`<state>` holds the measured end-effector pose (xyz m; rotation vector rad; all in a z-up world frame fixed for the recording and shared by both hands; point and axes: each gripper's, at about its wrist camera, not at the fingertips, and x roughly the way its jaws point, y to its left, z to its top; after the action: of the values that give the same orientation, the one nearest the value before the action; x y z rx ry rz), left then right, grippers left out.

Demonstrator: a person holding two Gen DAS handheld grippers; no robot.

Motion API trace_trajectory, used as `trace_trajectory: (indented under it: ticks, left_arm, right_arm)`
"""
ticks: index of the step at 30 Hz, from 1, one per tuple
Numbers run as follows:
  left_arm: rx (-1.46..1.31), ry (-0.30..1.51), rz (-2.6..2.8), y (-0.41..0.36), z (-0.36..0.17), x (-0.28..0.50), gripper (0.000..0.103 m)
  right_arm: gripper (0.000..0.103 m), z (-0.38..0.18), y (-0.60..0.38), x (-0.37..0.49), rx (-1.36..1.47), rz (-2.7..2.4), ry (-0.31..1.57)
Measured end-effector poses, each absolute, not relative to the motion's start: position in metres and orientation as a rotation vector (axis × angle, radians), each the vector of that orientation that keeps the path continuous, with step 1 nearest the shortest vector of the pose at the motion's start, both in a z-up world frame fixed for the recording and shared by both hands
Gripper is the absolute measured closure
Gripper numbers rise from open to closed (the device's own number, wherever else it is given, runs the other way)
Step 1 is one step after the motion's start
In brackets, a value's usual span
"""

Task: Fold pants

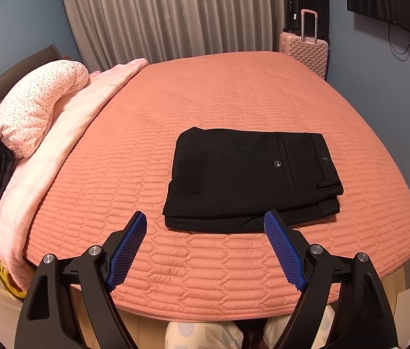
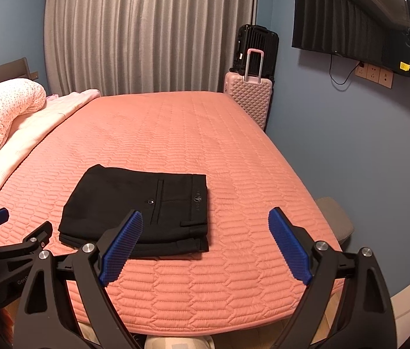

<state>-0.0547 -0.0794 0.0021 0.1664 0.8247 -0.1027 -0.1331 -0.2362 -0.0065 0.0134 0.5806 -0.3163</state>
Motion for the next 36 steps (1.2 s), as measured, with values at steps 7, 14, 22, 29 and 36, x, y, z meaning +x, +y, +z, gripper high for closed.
trace_trajectory:
  ticks: [7, 14, 22, 29, 36]
  left_arm:
    - [0.166, 0.826, -0.101, -0.0813, 0.0016, -0.055, 0.022]
    - [0.168, 0.827, -0.105, -0.0825, 0.001, -0.0546, 0.022]
    - [0.17, 0.828, -0.108, -0.0823, 0.0016, -0.0538, 0.022]
    - [0.171, 0.832, -0.095, -0.0813, 0.0014, -0.0546, 0.022]
    - [0.2, 0.819, -0.08, -0.084, 0.0027, -0.0567, 0.022]
  right_arm:
    - [0.016, -0.0067, -0.2395, -0.1325, 0.015, -0.313, 0.584]
    - [0.016, -0.0065, -0.2385, -0.131, 0.011, -0.303, 0.585]
    - [0.016, -0.0062, -0.2386, -0.1313, 0.012, -0.305, 0.579]
    - [0.016, -0.0078, -0.2384, -0.1317, 0.012, -0.305, 0.582]
    - [0.016, -0.0088, -0.2375, -0.1316, 0.012, -0.3, 0.583]
